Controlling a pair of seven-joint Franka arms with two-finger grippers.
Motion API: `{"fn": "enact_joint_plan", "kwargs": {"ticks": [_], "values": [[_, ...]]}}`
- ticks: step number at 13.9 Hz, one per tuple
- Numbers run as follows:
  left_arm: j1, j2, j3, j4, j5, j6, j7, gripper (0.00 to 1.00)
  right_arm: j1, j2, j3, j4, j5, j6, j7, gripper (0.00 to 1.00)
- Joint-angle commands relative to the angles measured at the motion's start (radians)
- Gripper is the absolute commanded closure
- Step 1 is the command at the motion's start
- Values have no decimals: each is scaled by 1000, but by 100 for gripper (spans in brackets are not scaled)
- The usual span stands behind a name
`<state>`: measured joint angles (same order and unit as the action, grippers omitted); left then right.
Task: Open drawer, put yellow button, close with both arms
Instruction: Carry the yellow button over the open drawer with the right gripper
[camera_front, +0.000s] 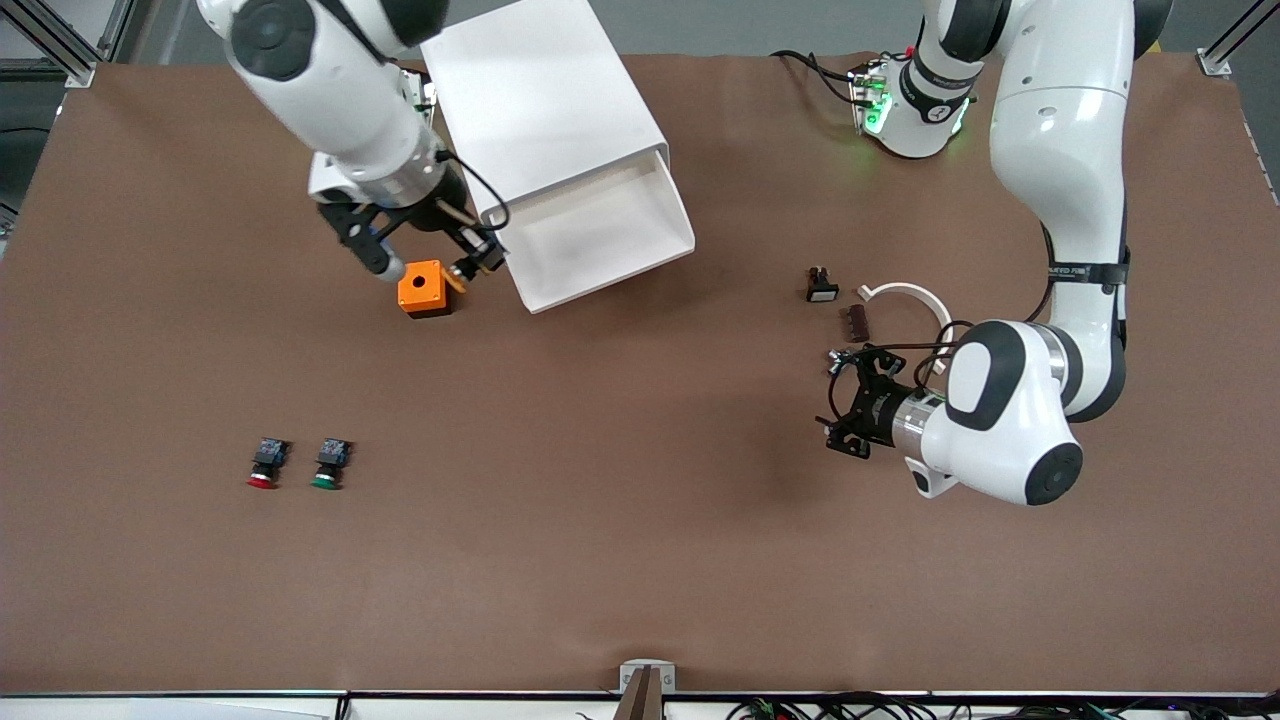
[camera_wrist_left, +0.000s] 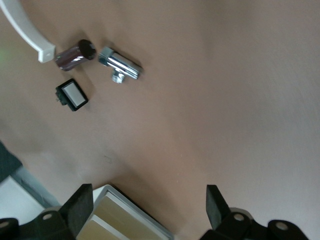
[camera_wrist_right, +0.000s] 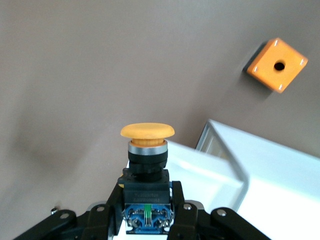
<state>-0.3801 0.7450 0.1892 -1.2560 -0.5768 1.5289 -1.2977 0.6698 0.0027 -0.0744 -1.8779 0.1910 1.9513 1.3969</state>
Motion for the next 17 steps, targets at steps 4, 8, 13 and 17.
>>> {"fn": "enact_joint_plan", "kwargs": {"ticks": [4,8,13,17], "values": [[-31,-84,9,-19,132,19,533,1,145,82,-18,-6,-59,58,252,100],[-57,-118,6,-23,222,22,708,1,229,118,-18,-3,-62,90,381,100],[-137,-130,-1,-46,245,114,778,1,264,163,-18,20,-94,100,442,99],[-210,-133,3,-56,249,155,741,1,264,203,-18,75,-97,95,439,0]]}}
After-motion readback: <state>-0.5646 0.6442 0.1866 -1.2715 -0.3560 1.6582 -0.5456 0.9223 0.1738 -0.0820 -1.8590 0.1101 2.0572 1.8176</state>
